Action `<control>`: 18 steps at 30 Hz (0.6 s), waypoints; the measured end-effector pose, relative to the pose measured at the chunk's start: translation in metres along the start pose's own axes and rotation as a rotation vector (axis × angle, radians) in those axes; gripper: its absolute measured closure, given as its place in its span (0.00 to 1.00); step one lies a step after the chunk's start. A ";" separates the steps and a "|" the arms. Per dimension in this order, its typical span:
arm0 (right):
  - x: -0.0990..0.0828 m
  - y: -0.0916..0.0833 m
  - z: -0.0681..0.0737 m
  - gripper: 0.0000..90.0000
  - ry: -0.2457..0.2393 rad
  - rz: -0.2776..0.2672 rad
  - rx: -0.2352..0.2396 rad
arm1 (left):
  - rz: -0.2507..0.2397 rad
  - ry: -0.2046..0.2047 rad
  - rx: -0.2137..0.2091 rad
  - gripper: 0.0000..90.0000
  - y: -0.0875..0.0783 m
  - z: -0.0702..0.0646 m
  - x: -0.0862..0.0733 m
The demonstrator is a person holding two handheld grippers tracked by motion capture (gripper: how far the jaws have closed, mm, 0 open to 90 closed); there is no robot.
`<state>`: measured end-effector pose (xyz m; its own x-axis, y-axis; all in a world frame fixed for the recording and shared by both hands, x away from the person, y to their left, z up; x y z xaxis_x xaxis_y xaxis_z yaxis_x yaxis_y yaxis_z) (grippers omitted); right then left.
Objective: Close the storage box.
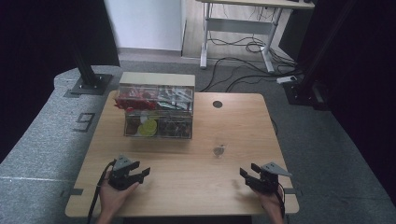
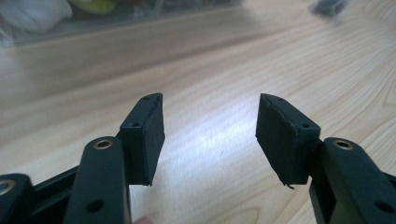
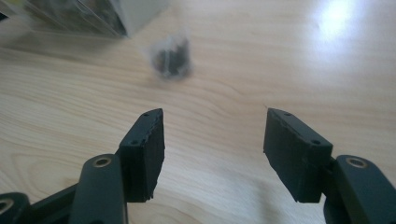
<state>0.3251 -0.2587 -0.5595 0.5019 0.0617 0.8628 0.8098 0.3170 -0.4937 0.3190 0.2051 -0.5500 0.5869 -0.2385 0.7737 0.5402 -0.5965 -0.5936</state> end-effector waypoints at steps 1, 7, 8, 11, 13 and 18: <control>-0.002 0.001 -0.002 0.42 0.002 0.003 -0.003 | 0.016 0.003 0.003 0.47 0.001 0.000 -0.004; -0.008 0.006 -0.005 0.43 -0.016 0.024 -0.015 | 0.058 -0.001 -0.003 0.47 0.004 0.003 -0.019; -0.008 0.007 -0.005 0.43 -0.023 0.027 -0.018 | 0.065 -0.004 -0.006 0.47 0.004 0.003 -0.021; -0.008 0.008 -0.005 0.43 -0.030 0.027 -0.020 | 0.070 -0.002 0.002 0.47 0.003 0.004 -0.023; -0.008 0.008 -0.006 0.43 -0.026 0.029 -0.019 | 0.059 -0.005 0.003 0.47 0.002 0.005 -0.021; -0.008 0.008 -0.009 0.43 -0.017 0.027 -0.022 | 0.057 -0.004 0.013 0.47 0.002 0.006 -0.019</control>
<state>0.3302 -0.2655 -0.5710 0.5182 0.0863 0.8509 0.8026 0.2946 -0.5186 0.3128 0.2132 -0.5673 0.6193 -0.2691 0.7376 0.5134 -0.5721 -0.6397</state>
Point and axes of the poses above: each handheld gripper's, and its own axes: y roughly forward along the jaws, x roughly out of its top, z roughly to its left, the point moved 4 cm from there along y, roughly forward along the jaws, and after that the axes turned 8 degrees about -x, right-handed, at the moved point
